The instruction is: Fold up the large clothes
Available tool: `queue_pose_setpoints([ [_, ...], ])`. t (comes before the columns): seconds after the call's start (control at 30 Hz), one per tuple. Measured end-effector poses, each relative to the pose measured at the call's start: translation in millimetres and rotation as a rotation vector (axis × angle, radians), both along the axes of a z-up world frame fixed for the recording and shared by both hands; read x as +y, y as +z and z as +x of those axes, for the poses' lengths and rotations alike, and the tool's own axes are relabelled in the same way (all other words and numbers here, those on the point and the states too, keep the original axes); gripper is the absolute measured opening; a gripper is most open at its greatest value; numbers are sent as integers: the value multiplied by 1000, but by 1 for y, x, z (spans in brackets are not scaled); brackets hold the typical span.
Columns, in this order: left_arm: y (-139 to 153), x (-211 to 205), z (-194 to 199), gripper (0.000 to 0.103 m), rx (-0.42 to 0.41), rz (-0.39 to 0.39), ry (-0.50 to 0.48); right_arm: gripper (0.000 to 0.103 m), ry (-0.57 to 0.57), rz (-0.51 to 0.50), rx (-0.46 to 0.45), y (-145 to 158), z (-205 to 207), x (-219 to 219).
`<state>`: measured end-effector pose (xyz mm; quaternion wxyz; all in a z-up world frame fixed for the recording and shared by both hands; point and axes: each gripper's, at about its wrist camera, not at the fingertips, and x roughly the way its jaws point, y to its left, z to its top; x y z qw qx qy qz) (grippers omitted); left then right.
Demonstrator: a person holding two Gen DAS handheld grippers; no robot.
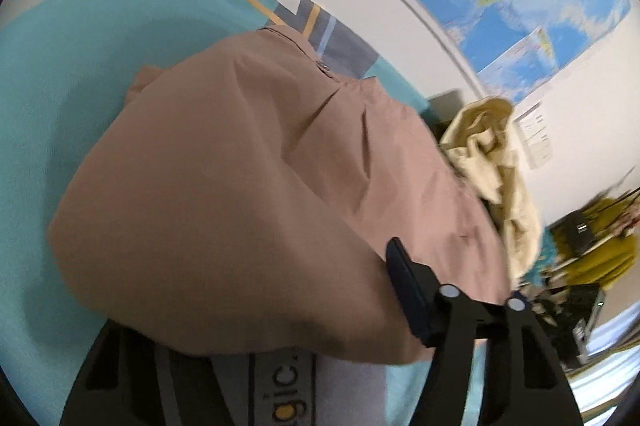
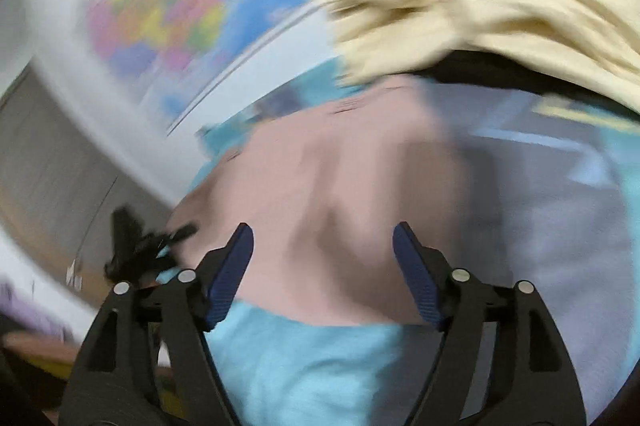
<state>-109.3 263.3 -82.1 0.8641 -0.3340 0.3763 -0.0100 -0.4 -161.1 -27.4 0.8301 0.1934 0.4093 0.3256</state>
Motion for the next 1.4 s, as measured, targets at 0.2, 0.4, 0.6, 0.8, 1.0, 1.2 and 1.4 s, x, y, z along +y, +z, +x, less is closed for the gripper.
queue_pose_setpoints([
  [0.2,2,-9,9,56,40,120,-1,81,-54,35,150,-38,8,-21],
  [0.4,4,-13,17,57,70,166,8,81,25,31,127,-38,21,9],
  [0.6,5,-23,24,66,82,213,12,87,111,0,108,-40,39,39],
  [0.8,5,-31,35,66,106,278,21,87,151,-27,90,-40,55,64],
  [1.0,5,-29,36,47,118,299,44,82,171,-28,90,-41,64,74],
  [1.2,5,-27,40,52,114,293,29,76,143,7,120,-43,73,74],
  [1.4,5,-33,47,54,106,309,40,76,99,8,114,-43,75,80],
])
